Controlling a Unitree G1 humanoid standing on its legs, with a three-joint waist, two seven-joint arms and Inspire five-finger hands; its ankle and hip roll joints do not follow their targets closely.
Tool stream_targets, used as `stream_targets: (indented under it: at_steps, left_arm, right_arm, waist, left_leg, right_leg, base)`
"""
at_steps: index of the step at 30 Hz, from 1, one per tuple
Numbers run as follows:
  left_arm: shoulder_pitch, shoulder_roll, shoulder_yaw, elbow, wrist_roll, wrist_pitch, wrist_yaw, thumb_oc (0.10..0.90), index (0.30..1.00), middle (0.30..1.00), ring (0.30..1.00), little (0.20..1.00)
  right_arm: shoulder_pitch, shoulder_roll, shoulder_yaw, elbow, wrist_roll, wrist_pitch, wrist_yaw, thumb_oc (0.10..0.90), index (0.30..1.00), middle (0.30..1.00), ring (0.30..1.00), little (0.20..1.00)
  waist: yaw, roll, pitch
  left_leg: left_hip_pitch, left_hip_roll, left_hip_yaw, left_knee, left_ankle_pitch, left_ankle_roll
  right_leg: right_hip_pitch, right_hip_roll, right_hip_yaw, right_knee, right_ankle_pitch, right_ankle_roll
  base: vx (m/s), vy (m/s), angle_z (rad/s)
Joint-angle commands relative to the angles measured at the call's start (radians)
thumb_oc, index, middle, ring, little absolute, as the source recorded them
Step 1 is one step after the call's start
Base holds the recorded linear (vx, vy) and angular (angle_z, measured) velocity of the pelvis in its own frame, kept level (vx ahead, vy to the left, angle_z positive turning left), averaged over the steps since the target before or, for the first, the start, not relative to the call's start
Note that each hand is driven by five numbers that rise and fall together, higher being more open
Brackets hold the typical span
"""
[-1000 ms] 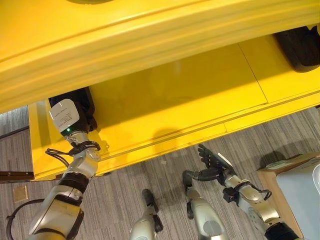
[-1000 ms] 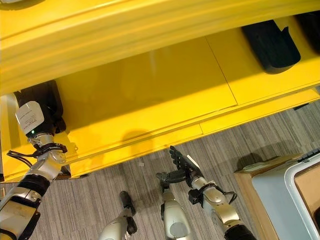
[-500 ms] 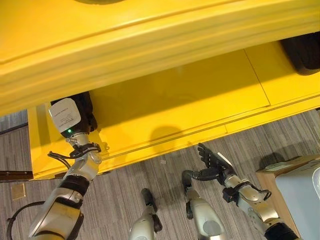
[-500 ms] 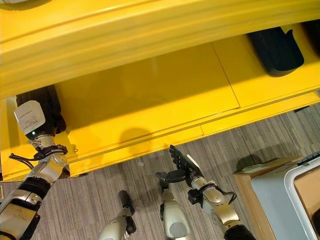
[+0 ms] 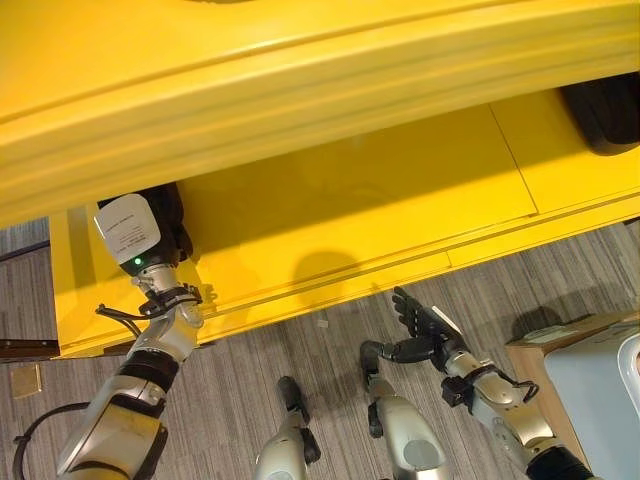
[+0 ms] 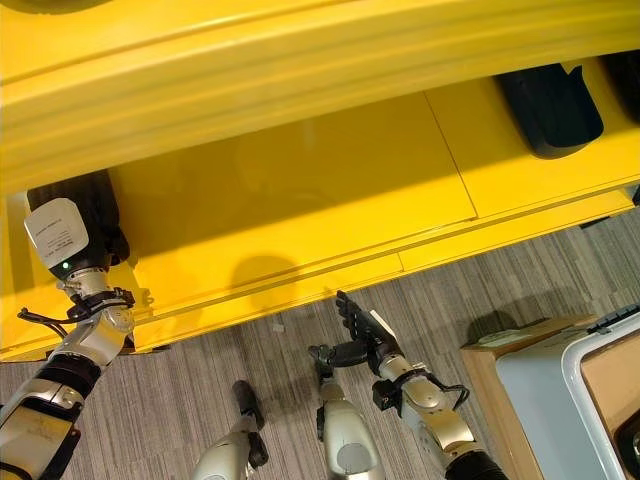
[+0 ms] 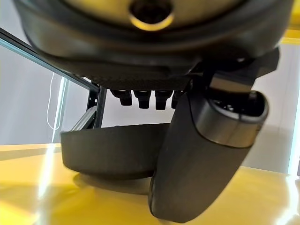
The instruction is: Move parts from the plastic box to the shelf.
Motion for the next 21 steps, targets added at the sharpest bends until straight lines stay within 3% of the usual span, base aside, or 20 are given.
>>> stream_targets:
  at_steps: [1, 21]
  left_arm:
    - [-0.090, 0.091, 0.027, 0.027, 0.066, -0.016, 0.075, 0.900, 1.000, 1.000, 1.000, 1.000]
    - [0.001, 0.094, 0.040, -0.045, 0.099, -0.020, 0.038, 0.900, 1.000, 1.000, 1.000, 1.000]
  right_arm:
    - [-0.002, 0.025, 0.017, -0.046, 0.043, -0.098, 0.004, 0.900, 1.000, 1.000, 1.000, 1.000]
    - [0.017, 0.025, -0.004, -0.062, 0.039, -0.099, 0.005, 0.900, 1.000, 1.000, 1.000, 1.000]
  waist:
    - [0.006, -0.016, -0.052]
    - [0.013, -0.005, -0.060]
  left_leg:
    - [-0.039, 0.028, -0.030, 0.074, -0.036, -0.015]
    - [-0.024, 0.025, -0.035, 0.071, -0.035, -0.016]
  right_leg:
    - [-0.006, -0.018, 0.023, 0.161, -0.181, 0.053]
    - [0.012, -0.022, 0.014, 0.161, -0.186, 0.051]
  base:
    - [0.00, 0.000, 0.00]
    - [0.00, 0.000, 0.00]
